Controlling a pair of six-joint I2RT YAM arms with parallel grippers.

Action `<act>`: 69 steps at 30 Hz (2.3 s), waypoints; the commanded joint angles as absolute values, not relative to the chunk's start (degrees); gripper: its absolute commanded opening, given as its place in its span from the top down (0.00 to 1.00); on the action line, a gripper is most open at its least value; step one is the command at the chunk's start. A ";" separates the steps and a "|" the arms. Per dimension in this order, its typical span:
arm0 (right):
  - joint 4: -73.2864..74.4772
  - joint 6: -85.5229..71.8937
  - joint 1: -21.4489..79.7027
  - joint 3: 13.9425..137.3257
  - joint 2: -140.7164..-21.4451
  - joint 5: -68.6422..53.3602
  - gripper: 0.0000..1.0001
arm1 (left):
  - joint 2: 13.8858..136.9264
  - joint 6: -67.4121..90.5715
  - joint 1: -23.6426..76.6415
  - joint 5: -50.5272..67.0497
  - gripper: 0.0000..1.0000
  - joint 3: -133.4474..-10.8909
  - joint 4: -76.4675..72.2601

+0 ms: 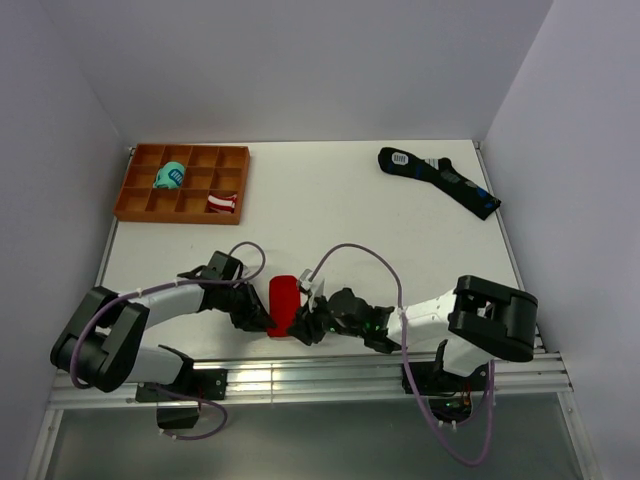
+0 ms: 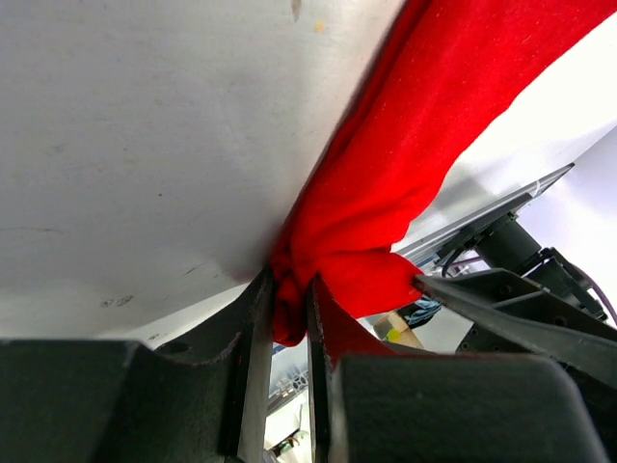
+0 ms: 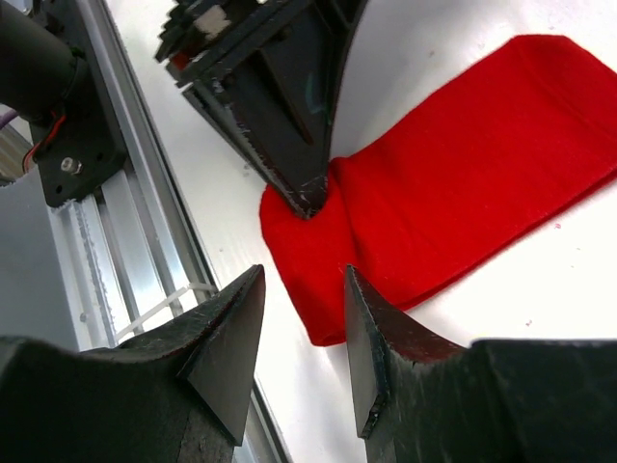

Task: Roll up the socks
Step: Roll the sock at the center of the board.

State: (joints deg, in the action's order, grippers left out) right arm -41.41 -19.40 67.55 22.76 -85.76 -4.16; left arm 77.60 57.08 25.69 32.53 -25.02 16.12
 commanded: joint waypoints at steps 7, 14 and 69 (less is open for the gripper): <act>-45.79 -18.02 70.93 22.59 -87.36 -0.62 0.54 | 79.80 54.32 25.05 28.04 1.00 -25.66 19.51; -48.34 -19.33 71.72 22.06 -92.19 -0.17 0.53 | 79.28 54.67 25.05 28.39 1.00 -26.37 20.13; -73.03 -34.36 71.38 7.65 -108.72 3.52 0.84 | 76.73 62.31 24.87 28.04 1.00 -28.74 18.20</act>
